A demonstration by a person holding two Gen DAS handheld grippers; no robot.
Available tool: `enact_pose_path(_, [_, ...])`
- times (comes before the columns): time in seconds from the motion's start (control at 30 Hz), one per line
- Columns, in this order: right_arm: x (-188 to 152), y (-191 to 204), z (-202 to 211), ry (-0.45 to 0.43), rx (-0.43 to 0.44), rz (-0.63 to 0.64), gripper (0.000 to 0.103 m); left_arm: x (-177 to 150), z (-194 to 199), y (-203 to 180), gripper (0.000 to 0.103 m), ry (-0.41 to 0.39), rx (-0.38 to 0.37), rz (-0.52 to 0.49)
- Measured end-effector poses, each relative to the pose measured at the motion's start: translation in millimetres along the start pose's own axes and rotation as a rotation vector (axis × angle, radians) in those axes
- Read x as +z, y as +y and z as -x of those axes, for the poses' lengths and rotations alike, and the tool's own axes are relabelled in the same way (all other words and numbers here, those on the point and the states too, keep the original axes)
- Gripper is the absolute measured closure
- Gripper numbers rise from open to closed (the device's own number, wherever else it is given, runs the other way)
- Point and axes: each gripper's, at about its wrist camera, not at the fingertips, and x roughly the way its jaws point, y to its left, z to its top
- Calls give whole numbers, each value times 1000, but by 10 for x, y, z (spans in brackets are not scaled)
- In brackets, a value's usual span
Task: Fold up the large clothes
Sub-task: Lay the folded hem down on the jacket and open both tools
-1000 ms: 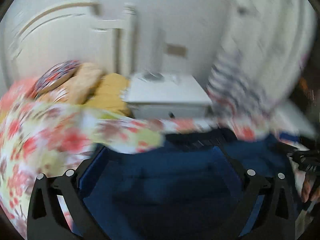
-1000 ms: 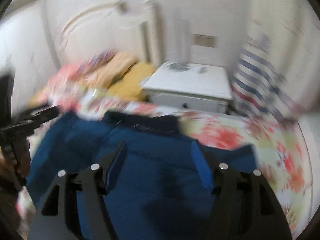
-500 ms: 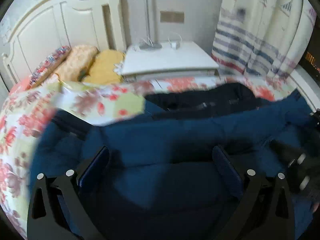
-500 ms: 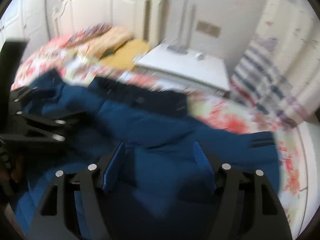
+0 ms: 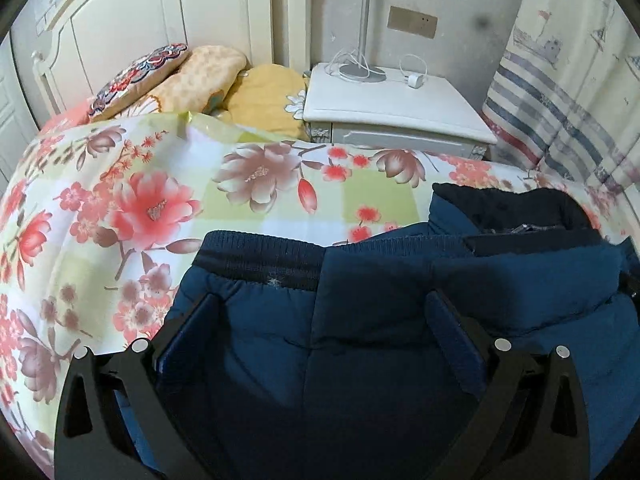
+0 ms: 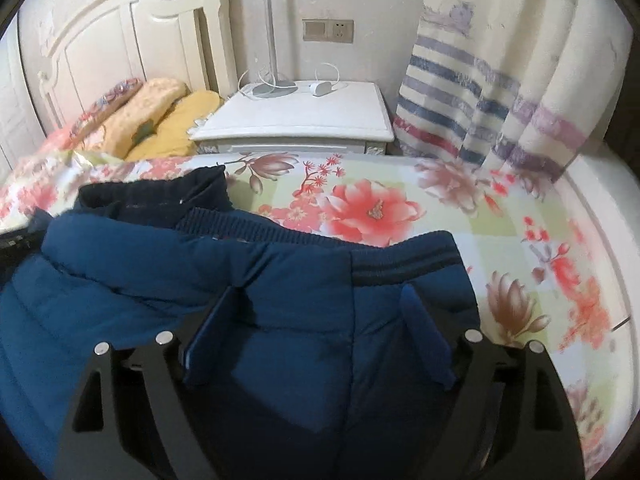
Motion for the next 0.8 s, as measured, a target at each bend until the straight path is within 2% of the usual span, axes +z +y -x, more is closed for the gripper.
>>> enact_pose_path(0.07, [-12,-58,-13,2,32,-27,19,-9,-2,23,4,1,-13,12])
enact_pose_path(0.3, [6,-49,10,6,39,-35,18,-23,11,49,4,-15,-39,41])
enact_pose_path(0.37, [25,8,23,48,-15,5,15,-16,6,57,4,-3,-46,40])
enact_pose_path(0.4, [35,55,70,72,-69,28,15,-8,29,66,4,5,-45,42])
enact_pose_path(0.43, [30,90,177,73,-99,23,15,-18,94,72,5,-1,-21,50])
enact_pose_path(0.47, [18,109,278,58,-84,11,15,-39,163,72,5,-16,-5,54])
enact_pose_path(0.53, [-40,190,535,25,6,-10,13,-130,455,48,5,-102,-34,37])
enact_pose_path(0.57, [-67,242,606,21,19,-7,10,-164,526,28,5,-115,-27,19])
enact_pose_path(0.63, [-125,520,705,18,65,66,8,-211,598,-6,5,-122,61,-34])
enact_pose_path(0.67, [-141,644,712,18,81,104,6,-220,578,5,5,-117,91,-43])
enact_pose_path(0.7, [-170,793,694,22,97,148,5,-244,446,51,5,-68,128,-41])
enact_pose_path(0.77, [-285,1079,548,58,90,236,3,-279,205,147,4,30,90,-9])
enact_pose_path(0.8, [-359,1174,470,51,57,274,3,-288,173,217,4,29,55,24])
